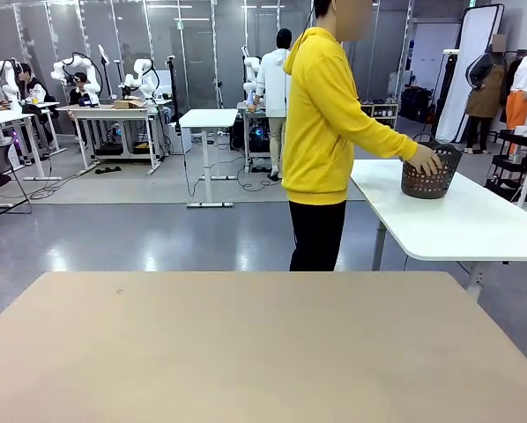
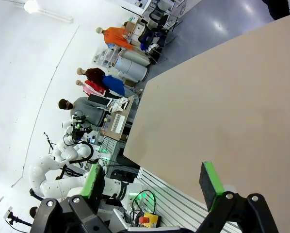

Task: Fold the towel.
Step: Grab the top end of the 100 cm Hotel Towel extended by the human.

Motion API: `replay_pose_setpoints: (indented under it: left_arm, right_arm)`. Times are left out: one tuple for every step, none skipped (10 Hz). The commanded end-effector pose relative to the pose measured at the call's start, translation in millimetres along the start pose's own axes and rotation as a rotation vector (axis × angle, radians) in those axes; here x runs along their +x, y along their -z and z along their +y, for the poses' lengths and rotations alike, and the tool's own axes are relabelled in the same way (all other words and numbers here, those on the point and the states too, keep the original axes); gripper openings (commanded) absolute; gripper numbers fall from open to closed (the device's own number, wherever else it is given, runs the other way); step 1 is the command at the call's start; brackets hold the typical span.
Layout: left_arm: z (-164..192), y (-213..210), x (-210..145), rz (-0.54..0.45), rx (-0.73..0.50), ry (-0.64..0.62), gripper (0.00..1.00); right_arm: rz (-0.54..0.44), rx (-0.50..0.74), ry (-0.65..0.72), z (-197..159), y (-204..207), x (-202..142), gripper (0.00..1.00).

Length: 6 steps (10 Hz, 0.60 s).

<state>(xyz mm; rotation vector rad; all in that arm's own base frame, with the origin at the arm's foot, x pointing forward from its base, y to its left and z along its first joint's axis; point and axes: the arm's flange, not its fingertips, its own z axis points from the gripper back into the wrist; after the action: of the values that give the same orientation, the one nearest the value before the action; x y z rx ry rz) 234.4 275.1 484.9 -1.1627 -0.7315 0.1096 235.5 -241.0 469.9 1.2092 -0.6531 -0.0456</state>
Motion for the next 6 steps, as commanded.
replay_pose_setpoints:
  left_arm:
    - [-0.3, -1.2, 0.4, -0.003, -0.018, 0.012, 1.00]
    - [-0.3, -1.2, 0.4, -0.003, -0.018, 0.012, 1.00]
    - [-0.3, -1.2, 0.4, -0.003, -0.018, 0.012, 1.00]
    - [-0.3, -1.2, 0.4, -0.003, -0.018, 0.012, 1.00]
    - [-0.3, -1.2, 0.4, -0.003, -0.018, 0.012, 1.00]
    - [-0.3, -1.2, 0.4, -0.003, -0.018, 0.012, 1.00]
  right_arm:
    - [-0.009, 0.009, -0.015, 0.6, -0.2, 0.9, 1.00]
    - [-0.009, 0.009, -0.015, 0.6, -0.2, 0.9, 1.00]
    - [-0.009, 0.009, -0.015, 0.6, -0.2, 0.9, 1.00]
    - [-0.009, 0.009, -0.015, 0.6, -0.2, 0.9, 1.00]
    - [-0.009, 0.009, -0.015, 0.6, -0.2, 0.9, 1.00]
    - [-0.009, 0.009, -0.015, 0.6, -0.2, 0.9, 1.00]
